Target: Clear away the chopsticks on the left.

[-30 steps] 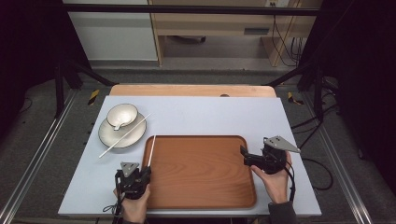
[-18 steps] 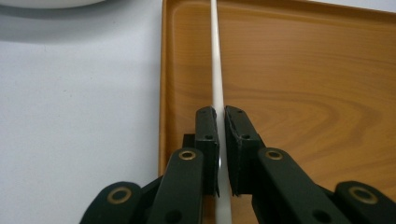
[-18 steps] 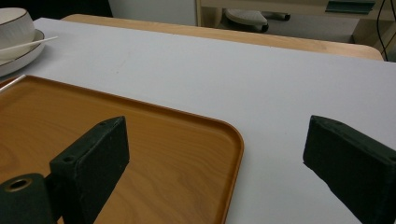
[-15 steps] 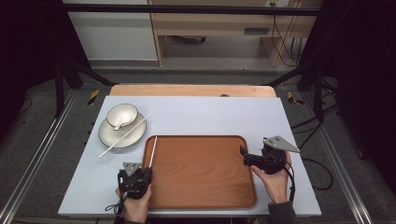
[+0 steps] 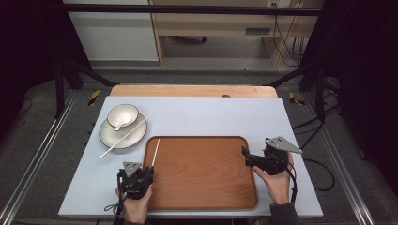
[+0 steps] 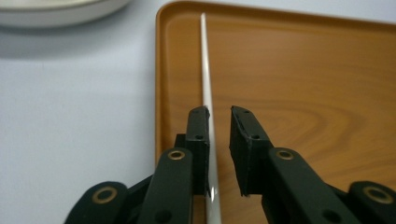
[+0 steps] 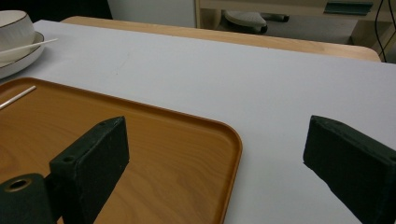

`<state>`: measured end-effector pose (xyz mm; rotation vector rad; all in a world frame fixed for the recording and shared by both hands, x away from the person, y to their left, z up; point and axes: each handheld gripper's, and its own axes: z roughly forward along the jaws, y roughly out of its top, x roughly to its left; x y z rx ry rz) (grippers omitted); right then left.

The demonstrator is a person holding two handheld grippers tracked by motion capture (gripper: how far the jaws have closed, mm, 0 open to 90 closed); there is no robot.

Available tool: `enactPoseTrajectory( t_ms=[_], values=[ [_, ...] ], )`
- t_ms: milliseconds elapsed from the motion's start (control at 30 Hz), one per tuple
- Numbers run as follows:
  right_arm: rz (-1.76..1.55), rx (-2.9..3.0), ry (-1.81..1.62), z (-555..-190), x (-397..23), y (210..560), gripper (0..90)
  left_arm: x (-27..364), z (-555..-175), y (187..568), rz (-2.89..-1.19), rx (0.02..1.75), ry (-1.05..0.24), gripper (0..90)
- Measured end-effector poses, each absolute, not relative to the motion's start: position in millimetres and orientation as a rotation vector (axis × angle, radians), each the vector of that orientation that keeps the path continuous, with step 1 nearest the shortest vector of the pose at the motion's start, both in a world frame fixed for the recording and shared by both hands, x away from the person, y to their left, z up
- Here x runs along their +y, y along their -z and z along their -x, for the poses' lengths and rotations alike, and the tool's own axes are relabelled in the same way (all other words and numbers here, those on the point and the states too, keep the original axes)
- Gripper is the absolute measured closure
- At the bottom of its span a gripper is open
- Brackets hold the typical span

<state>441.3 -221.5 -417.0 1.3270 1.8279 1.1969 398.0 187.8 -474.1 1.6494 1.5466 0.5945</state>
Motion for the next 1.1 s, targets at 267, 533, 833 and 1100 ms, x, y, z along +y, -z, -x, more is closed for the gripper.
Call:
enactPoseTrajectory(
  t_ms=[267,533,833,1100],
  values=[
    [-1.331,1.819,-1.206,-440.4,-222.0,416.2,6.8,200.4,-400.3,445.0,-1.665,1.394,-0.604,64.2],
    [-1.329,1.821,-1.202,-440.4,-221.6,416.6,6.7,217.3,-415.8,421.6,-1.721,1.260,-0.613,47.7],
    [-1.330,1.816,-1.203,-439.9,-222.4,416.1,6.7,236.2,-443.0,402.7,-1.855,1.122,-0.580,37.0],
    [-1.331,1.813,-1.206,-439.4,-222.5,415.5,6.7,253.3,-459.9,399.2,-1.911,1.068,-0.573,28.1]
  ],
)
